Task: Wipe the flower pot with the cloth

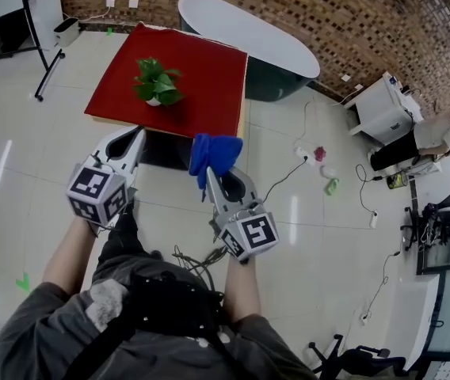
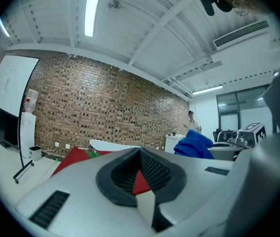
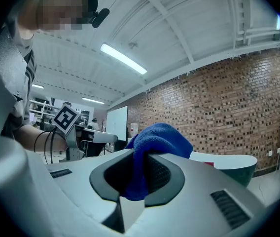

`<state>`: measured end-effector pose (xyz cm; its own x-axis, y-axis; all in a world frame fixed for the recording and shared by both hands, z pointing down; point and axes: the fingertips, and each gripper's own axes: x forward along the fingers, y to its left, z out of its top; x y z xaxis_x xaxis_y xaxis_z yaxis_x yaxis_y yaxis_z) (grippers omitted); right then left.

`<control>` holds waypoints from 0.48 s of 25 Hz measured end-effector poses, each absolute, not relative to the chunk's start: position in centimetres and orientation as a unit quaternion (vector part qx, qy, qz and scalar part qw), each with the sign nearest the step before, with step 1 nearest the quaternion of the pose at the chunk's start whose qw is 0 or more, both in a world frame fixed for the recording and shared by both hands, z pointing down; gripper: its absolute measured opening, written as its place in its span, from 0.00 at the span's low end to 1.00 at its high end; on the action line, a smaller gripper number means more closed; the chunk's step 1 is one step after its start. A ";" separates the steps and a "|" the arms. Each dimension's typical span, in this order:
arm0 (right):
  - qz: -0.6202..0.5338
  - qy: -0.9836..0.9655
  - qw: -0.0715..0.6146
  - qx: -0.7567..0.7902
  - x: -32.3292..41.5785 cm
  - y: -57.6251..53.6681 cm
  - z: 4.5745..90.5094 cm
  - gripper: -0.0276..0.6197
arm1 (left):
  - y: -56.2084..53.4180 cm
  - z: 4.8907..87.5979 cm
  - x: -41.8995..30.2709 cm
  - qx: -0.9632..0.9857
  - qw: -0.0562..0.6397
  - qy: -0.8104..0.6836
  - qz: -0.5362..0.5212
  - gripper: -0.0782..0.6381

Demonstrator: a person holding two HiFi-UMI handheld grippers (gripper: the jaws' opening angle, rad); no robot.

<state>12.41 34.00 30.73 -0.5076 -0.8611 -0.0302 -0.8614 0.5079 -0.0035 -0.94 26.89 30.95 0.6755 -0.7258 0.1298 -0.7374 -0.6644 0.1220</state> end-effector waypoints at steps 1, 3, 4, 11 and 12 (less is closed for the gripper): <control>0.005 0.869 0.015 -0.495 12.3 34.7 30.6 0.14 | 27.8 30.5 -0.9 0.912 0.081 -0.401 0.032 0.12; 0.005 0.871 0.018 -0.492 12.1 35.7 30.1 0.14 | 29.4 29.1 -0.9 0.912 0.070 -0.403 0.022 0.12; 0.005 0.871 0.019 -0.491 12.1 36.0 29.7 0.14 | 30.1 28.4 -0.9 0.912 0.064 -0.404 0.020 0.12; 0.009 0.871 0.025 -0.491 10.6 37.3 28.5 0.14 | 33.7 27.2 -1.2 0.918 0.062 -0.391 0.015 0.12; 0.009 0.871 0.023 -0.490 10.3 37.3 28.5 0.14 | 33.7 27.3 -1.3 0.919 0.063 -0.390 0.016 0.12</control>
<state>10.29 37.29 28.49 -0.5184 -0.8537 -0.0501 -0.8546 0.5193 -0.0064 -1.28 33.74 27.32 0.6954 -0.7144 0.0775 -0.7183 -0.6881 0.1027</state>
